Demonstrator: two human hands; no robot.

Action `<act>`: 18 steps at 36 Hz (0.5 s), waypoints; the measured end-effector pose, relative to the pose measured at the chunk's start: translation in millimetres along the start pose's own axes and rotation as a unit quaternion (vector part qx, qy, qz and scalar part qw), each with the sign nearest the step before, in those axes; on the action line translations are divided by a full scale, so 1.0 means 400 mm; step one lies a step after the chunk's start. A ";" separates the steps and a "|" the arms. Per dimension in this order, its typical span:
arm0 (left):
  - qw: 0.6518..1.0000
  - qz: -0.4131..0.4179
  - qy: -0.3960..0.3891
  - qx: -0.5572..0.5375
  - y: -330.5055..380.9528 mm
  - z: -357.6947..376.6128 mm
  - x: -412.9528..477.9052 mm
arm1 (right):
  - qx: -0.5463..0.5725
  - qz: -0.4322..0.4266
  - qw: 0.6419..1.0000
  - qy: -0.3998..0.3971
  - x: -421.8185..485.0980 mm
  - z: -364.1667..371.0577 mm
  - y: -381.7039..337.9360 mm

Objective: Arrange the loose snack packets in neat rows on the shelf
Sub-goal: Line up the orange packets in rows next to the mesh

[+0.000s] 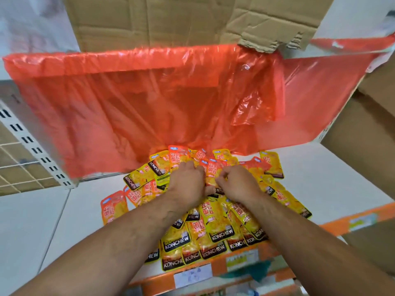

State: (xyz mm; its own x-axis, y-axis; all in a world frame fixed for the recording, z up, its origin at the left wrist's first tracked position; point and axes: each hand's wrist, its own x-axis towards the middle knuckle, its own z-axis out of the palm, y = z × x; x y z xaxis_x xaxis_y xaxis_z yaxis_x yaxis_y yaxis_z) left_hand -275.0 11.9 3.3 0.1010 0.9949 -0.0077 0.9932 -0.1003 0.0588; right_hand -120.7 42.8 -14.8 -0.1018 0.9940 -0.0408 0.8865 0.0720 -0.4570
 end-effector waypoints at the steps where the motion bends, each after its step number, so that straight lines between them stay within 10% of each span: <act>1: 1.000 -0.004 -0.003 0.003 0.002 0.002 0.001 | 0.007 -0.006 1.000 0.003 0.001 0.002 0.003; 18: 0.960 -0.148 0.007 -0.238 0.067 -0.034 -0.009 | 0.114 0.018 0.993 -0.028 -0.009 0.015 -0.022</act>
State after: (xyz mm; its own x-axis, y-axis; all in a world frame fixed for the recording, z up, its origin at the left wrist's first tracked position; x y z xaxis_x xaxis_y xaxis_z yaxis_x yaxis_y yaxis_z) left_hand -249.6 5.6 18.5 -0.1860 0.9791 -0.0819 0.8394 0.2016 0.5047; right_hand -130.8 38.0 -15.9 -0.1025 0.9889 -0.1077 0.7654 0.0093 -0.6434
